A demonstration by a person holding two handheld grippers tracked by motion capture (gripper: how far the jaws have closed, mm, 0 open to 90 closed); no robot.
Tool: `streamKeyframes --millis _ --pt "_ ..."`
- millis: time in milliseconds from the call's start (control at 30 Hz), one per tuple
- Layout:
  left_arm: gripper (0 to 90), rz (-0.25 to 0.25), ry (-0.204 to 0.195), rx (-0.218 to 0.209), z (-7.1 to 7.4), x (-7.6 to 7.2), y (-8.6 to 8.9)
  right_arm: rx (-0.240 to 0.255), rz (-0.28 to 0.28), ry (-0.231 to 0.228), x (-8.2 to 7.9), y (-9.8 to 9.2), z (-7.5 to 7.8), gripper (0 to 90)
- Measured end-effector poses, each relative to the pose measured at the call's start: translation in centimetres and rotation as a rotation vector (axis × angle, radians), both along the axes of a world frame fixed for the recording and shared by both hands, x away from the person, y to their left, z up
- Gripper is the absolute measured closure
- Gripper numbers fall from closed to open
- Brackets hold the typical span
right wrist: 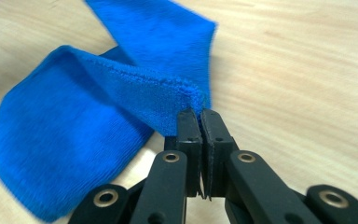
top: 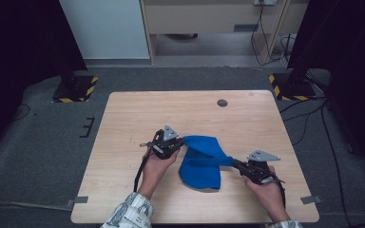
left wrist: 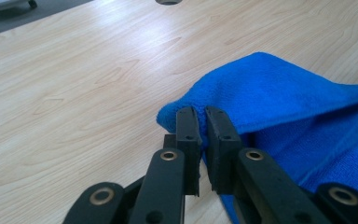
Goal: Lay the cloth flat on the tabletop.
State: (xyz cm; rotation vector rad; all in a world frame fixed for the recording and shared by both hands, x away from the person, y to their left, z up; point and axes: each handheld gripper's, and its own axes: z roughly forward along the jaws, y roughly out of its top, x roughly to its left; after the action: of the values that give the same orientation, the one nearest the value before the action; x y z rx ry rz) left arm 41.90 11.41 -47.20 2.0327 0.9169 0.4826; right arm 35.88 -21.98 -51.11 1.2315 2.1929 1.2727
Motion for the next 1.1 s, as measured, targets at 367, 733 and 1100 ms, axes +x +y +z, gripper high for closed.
streamKeyframes --millis 367,733,1100 --pt "84.5 0.014 -0.042 -0.017 2.1 -0.6 0.9 0.036 -0.032 -0.037 1.5 -0.6 2.4 87.8" --pt "85.3 0.020 -0.044 -0.012 2.5 -0.8 1.6 0.018 -0.032 -0.042 2.9 -0.9 3.4 86.9" --pt "85.1 0.051 -0.013 -0.010 1.0 -1.1 2.4 -0.016 -0.055 0.043 4.5 1.2 1.0 68.4"
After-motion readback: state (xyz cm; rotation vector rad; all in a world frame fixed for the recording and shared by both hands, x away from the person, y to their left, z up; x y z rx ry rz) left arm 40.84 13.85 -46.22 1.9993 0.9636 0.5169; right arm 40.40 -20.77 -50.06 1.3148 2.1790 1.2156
